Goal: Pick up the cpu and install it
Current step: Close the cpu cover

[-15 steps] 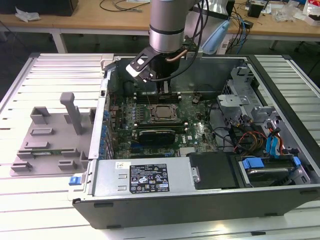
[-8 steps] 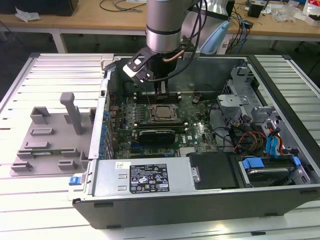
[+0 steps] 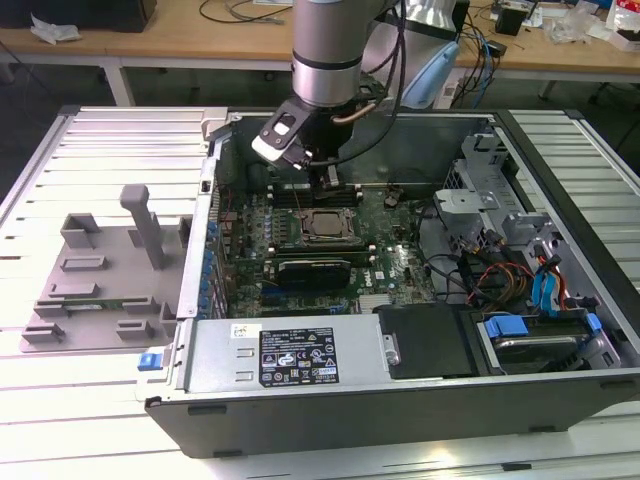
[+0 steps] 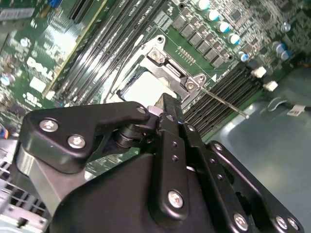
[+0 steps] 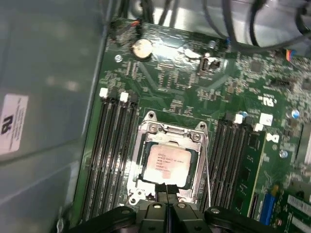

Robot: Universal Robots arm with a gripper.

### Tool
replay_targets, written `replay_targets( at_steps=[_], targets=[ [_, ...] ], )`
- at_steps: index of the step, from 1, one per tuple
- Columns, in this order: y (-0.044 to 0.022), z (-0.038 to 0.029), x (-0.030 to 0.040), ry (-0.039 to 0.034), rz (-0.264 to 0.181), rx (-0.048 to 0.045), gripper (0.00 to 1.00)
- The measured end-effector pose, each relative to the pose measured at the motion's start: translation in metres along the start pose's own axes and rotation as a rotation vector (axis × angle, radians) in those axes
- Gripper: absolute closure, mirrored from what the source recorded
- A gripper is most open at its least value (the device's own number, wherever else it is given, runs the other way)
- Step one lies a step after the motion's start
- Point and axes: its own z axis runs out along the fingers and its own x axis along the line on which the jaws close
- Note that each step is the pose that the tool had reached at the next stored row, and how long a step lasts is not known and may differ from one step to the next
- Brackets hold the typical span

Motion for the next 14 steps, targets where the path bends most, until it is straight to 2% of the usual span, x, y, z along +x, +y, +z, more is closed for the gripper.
replay_targets(
  at_steps=[2, 3, 10, 11, 13, 14],
  targets=[
    [0.0, 0.0002, 0.0, 0.0002, -0.036, -0.0002, 0.89],
    [0.0, 0.0004, 0.0, 0.0005, -0.082, -0.0004, 0.89],
    [0.0, 0.0009, 0.0, 0.0013, -0.243, -0.001, 0.89],
    [0.0001, 0.001, 0.0, 0.0016, -0.283, -0.0013, 0.89],
    [0.0001, 0.001, 0.0, 0.0019, -0.328, -0.0015, 0.89],
    [0.0, 0.001, 0.0, 0.0021, -0.373, -0.0016, 0.89]
  ],
)
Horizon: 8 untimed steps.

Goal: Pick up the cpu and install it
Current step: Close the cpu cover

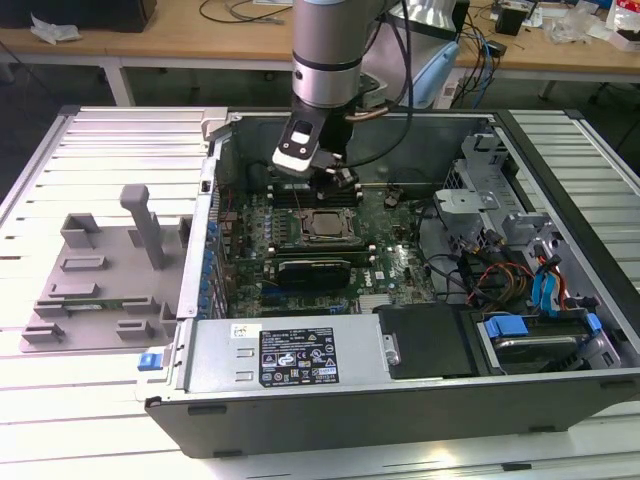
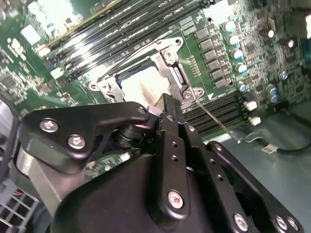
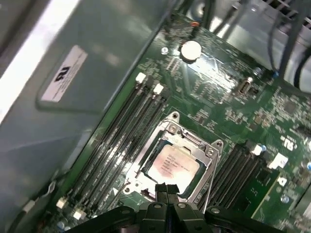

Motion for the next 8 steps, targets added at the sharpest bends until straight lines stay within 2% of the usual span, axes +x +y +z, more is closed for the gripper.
replay_targets(
  at_steps=[4, 5, 8],
  targets=[
    [0.0, 0.0001, 0.0, 0.0004, -0.071, -0.0003, 0.89],
    [0.0, 0.0001, 0.0, 0.0006, -0.102, -0.0004, 0.89],
    [0.0, 0.0002, 0.0, 0.0013, -0.238, -0.001, 0.89]
  ],
)
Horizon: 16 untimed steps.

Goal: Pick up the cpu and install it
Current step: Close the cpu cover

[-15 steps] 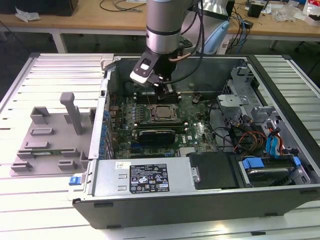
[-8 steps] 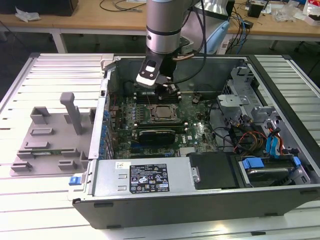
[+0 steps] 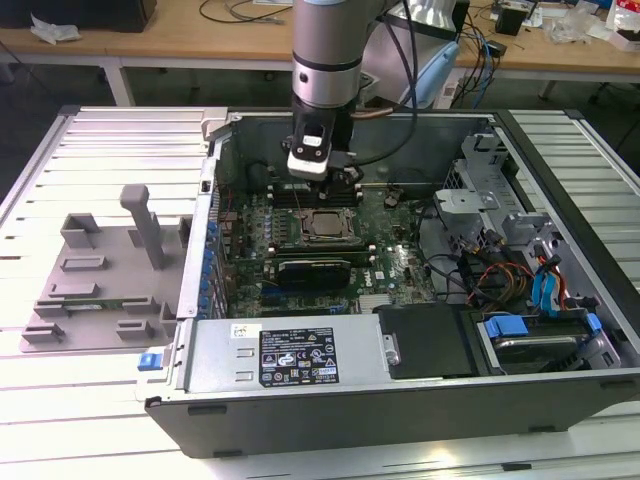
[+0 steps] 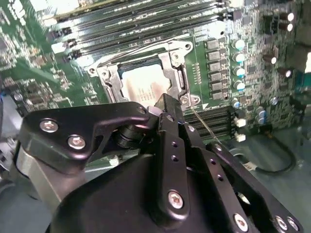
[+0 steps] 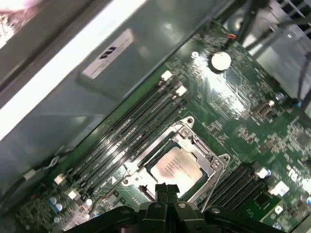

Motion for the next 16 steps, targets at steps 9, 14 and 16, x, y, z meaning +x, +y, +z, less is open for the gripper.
replay_targets(
  at_steps=[9, 14, 16],
  targets=[
    [0.0, 0.0009, 0.0, 0.0018, -0.327, -0.0013, 0.89],
    [0.0, 0.0013, 0.0, 0.0025, -0.463, -0.0018, 0.89],
    [0.0, 0.0015, 0.0, 0.0028, -0.509, -0.002, 0.89]
  ],
)
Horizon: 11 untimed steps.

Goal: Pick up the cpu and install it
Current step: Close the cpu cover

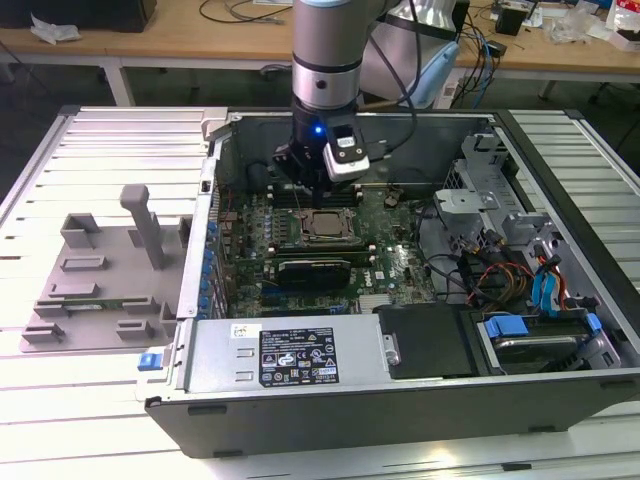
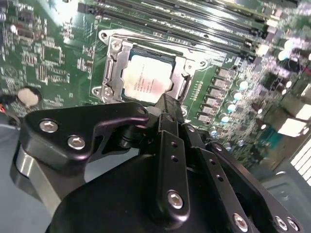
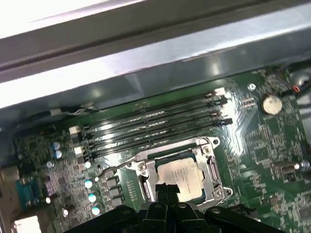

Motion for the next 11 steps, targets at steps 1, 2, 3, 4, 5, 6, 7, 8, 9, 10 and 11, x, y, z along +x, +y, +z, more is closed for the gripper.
replay_targets(
  at_steps=[1, 2, 3, 4, 5, 6, 7, 8, 9, 10, 11],
  targets=[
    [0.0, 0.0001, 0.0, 0.0002, -0.029, -0.0001, 0.89],
    [0.0, 0.0002, 0.0, 0.0004, -0.061, -0.0003, 0.89],
    [0.0, 0.0002, 0.0, 0.0006, -0.087, -0.0003, 0.89],
    [0.0, 0.0003, 0.0, 0.0006, -0.105, -0.0004, 0.89],
    [0.0, 0.0004, 0.0, 0.0008, -0.131, -0.0005, 0.89],
    [0.0, 0.0005, 0.0, 0.0009, -0.146, -0.0006, 0.89],
    [0.0, 0.0006, 0.0, 0.0011, -0.185, -0.0008, 0.89],
    [0.0, 0.0006, 0.0, 0.0012, -0.205, -0.0008, 0.89],
    [0.0, 0.0007, 0.0, 0.0013, -0.228, -0.0009, 0.89],
    [0.0, 0.0008, 0.0, 0.0015, -0.272, -0.0011, 0.89],
    [0.0, 0.0009, 0.0, 0.0017, -0.306, -0.0012, 0.89]
  ],
)
